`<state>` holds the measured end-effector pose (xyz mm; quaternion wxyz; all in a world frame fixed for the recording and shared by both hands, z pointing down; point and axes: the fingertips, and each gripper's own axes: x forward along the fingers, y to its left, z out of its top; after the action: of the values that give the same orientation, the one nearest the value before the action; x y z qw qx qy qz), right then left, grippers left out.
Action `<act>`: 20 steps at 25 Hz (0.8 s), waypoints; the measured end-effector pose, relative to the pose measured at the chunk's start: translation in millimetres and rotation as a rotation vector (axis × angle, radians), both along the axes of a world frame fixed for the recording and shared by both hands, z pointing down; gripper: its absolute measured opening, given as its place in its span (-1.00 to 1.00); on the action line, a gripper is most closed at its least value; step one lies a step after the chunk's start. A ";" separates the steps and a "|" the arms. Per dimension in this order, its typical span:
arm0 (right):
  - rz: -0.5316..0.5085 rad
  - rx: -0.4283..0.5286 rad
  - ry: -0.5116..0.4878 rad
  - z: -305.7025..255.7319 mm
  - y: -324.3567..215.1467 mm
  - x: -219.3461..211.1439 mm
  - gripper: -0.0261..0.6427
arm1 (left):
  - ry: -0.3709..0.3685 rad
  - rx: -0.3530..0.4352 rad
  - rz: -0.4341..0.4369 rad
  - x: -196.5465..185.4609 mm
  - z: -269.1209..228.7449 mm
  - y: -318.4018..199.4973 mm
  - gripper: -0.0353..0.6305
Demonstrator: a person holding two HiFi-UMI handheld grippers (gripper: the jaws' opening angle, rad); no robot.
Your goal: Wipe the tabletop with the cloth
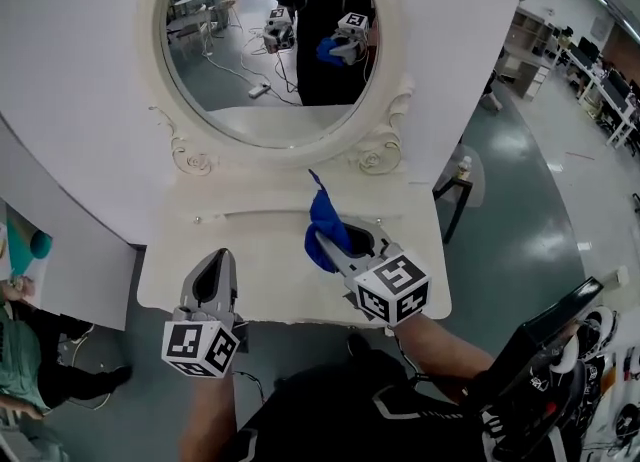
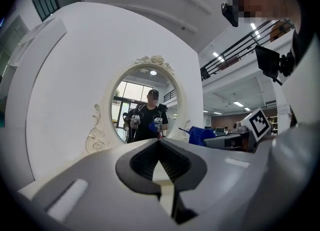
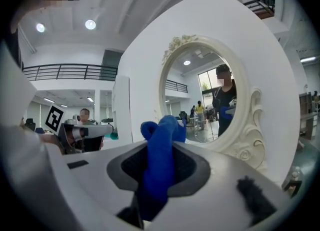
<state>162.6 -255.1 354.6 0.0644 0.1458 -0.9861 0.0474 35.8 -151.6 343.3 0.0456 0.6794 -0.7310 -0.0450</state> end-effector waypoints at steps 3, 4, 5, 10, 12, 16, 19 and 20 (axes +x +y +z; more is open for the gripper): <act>-0.010 0.003 -0.001 -3.0 2.6 -5.4 -0.63 | -0.006 0.004 -0.017 -3.8 -1.2 6.1 -0.87; -0.012 0.001 -0.002 -4.0 3.6 -6.5 -0.63 | -0.008 0.005 -0.022 -4.4 -1.8 7.7 -0.87; -0.015 0.000 -0.002 -4.7 4.5 -7.8 -0.63 | -0.009 0.006 -0.027 -5.4 -2.4 8.9 -0.87; -0.028 -0.004 0.002 -5.8 8.1 -13.5 -0.63 | -0.004 0.014 -0.043 -11.0 -4.0 11.5 -0.87; -0.028 0.000 0.005 -6.3 8.2 -14.6 -0.63 | 0.000 0.014 -0.047 -12.6 -3.2 12.4 -0.87; -0.023 0.006 0.006 -7.2 6.4 -16.6 -0.63 | -0.002 0.012 -0.044 -13.9 -1.6 12.4 -0.87; -0.015 0.009 0.000 -9.6 5.2 -17.6 -0.63 | -0.014 0.016 -0.038 -12.6 -3.0 12.7 -0.87; -0.014 0.007 -0.002 -9.9 5.2 -17.3 -0.63 | -0.013 0.015 -0.039 -12.2 -2.7 12.8 -0.87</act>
<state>145.3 -249.9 344.7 0.0634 0.1391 -0.9873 0.0439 23.7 -138.8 340.6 0.0352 0.6656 -0.7440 -0.0469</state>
